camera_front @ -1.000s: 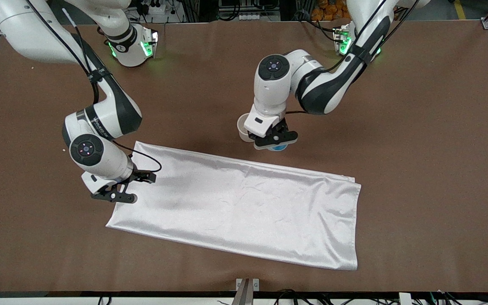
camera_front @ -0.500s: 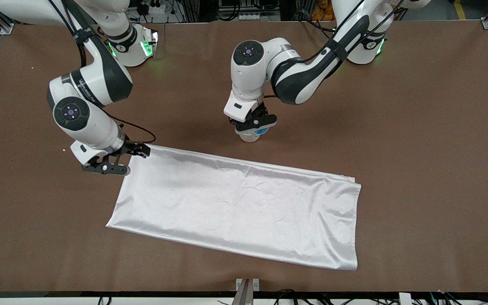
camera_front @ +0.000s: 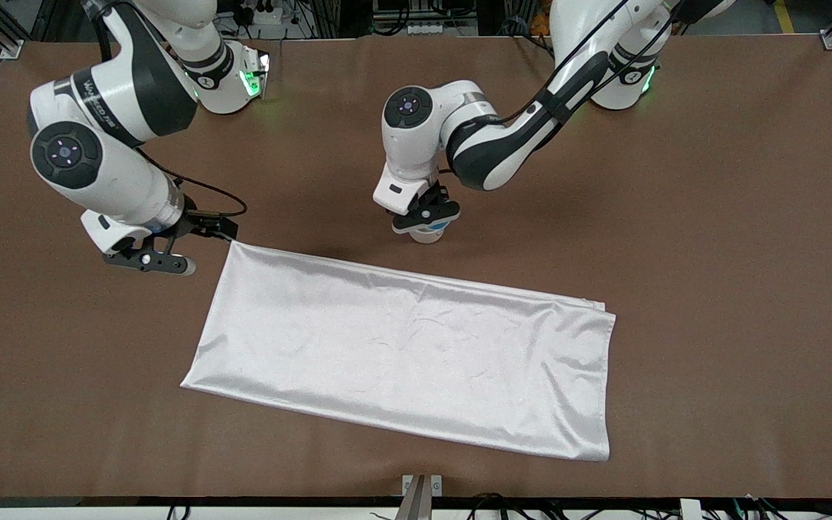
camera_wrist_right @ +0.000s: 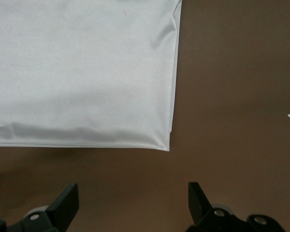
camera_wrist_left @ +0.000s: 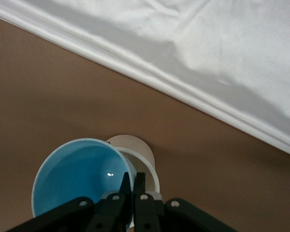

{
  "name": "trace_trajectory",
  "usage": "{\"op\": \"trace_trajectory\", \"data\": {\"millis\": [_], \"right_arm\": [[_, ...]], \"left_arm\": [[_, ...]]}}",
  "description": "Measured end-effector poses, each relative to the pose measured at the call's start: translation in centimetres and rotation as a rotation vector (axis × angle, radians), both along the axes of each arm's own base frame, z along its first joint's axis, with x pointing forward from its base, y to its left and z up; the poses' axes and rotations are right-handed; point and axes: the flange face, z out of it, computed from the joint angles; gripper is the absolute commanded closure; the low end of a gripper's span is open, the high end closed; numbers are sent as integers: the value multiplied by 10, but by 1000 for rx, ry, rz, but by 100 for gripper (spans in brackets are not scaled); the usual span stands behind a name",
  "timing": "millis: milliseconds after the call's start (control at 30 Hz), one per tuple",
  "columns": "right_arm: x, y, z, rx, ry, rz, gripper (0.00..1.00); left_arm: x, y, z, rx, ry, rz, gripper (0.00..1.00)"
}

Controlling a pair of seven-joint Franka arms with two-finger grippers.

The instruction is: Place blue cup into white mug on table

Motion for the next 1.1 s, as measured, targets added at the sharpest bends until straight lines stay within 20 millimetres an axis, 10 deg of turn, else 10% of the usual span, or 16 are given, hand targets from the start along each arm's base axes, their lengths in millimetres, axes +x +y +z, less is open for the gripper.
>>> {"op": "trace_trajectory", "data": {"millis": [367, 500, 567, 1100], "right_arm": [[9, -3, 27, 14, -39, -13, 0], [9, -4, 28, 13, -34, -12, 0], [9, -5, 31, 12, -33, -11, 0], [21, -11, 62, 8, -28, 25, 0]], "left_arm": [[-2, -3, -12, 4, 14, -2, 100], [-2, -4, -12, 4, 15, -2, 61], [-2, -4, -12, 4, 14, -2, 0], [13, -1, 1, 13, -64, -31, 0]]}}
